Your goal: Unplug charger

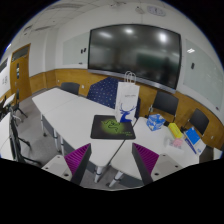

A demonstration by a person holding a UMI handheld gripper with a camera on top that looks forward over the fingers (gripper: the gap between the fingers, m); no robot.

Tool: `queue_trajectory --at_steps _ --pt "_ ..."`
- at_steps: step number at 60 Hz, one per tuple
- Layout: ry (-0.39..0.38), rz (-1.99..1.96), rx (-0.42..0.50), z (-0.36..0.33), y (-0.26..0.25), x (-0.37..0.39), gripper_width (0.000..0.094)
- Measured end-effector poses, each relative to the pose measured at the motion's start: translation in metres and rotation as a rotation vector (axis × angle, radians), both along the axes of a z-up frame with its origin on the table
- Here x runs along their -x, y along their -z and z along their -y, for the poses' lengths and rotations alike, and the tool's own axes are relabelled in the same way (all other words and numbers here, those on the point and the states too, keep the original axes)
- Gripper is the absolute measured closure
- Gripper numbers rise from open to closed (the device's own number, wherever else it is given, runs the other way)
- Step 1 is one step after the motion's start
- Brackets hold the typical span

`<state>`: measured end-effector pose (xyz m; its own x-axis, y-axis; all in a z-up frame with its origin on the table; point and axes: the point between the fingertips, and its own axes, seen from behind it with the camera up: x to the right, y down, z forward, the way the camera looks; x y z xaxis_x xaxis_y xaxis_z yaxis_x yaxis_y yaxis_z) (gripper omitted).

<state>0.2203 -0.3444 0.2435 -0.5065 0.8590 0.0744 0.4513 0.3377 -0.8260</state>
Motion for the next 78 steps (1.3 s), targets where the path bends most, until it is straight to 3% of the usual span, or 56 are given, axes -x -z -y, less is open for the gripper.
queue_trajectory --at_steps 13,33,43,55,64,78 --pt "0.152 0.005 -0.008 -0.049 0.023 0.043 0.008" --pt "0.471 0.0 -0.02 -0.215 0.058 0.093 0.0082" --pt "0.577 -0.042 -0.021 -0.277 0.085 0.117 0.0083" --pt "0.625 -0.107 -0.013 -0.314 0.125 0.165 0.008" --pt "0.617 -0.124 0.051 -0.32 0.159 0.213 0.0082" --pt "0.612 -0.17 0.075 -0.339 0.187 0.3 0.0081"
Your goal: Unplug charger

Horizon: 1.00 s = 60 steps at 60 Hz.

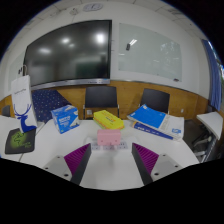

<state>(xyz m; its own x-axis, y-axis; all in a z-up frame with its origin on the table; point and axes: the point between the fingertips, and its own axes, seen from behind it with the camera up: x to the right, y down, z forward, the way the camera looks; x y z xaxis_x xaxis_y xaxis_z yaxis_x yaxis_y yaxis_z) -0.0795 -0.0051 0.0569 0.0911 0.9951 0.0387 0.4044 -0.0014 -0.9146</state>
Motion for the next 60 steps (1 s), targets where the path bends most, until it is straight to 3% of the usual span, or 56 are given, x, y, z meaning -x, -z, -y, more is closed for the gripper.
queue_trajectory --at_steps 25,26,30,35,38,42,44,48,54,60 --pt "-0.098 0.039 0.021 0.012 0.038 0.082 0.0089" --pt "-0.101 0.042 0.023 0.012 0.039 0.083 0.0102" --pt "-0.068 0.034 0.012 0.004 0.039 0.085 0.0393" --pt "-0.08 0.051 0.02 0.004 0.038 0.086 0.0474" --pt "-0.083 0.004 0.057 0.004 0.017 0.089 0.0485" --pt "-0.074 -0.163 0.022 -0.01 -0.057 0.098 0.0488" --pt "-0.083 -0.191 0.053 -0.012 -0.089 0.099 0.0491" --pt "-0.073 -0.168 0.082 -0.028 -0.117 0.091 0.0489" --pt "-0.034 -0.11 0.017 -0.082 -0.124 0.082 0.049" --pt "0.0 0.021 -0.002 -0.131 -0.075 0.069 0.0483"
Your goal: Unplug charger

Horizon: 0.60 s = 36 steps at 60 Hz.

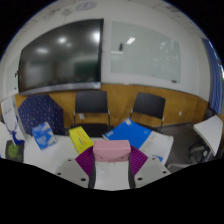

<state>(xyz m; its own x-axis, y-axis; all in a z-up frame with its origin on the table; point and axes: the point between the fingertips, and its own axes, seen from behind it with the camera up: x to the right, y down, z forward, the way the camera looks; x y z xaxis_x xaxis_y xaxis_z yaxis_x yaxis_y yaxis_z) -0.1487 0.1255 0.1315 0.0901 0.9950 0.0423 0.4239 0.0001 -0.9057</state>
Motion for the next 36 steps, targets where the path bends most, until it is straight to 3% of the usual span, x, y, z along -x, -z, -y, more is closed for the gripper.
queue_trajectory --at_steps 12,20,22,28,30,36 --pt "0.034 0.196 -0.024 -0.051 0.102 -0.002 0.0448" --pt "0.013 0.304 -0.002 -0.057 0.148 -0.005 0.0354" --pt "0.014 0.303 -0.007 -0.057 0.15 -0.005 0.0342" --pt "0.049 0.319 -0.034 -0.068 0.143 -0.01 0.006" --pt "0.054 0.302 -0.037 -0.068 0.133 -0.013 0.0108" --pt "0.05 0.262 -0.036 -0.063 0.087 -0.036 0.0079"
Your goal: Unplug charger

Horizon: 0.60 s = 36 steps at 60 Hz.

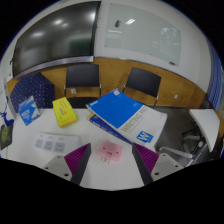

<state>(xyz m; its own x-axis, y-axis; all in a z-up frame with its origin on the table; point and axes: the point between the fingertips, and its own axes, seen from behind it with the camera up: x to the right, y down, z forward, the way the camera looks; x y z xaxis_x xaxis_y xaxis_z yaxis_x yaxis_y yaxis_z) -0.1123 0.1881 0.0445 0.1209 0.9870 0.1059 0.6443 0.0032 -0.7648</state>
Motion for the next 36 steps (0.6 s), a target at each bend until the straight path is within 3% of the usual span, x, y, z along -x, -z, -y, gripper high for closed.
queue_trajectory --at_steps 19,36 --pt "0.024 -0.046 0.011 0.08 -0.167 -0.187 0.008" --pt "0.061 -0.041 -0.02 0.124 -0.199 -0.318 0.0085"
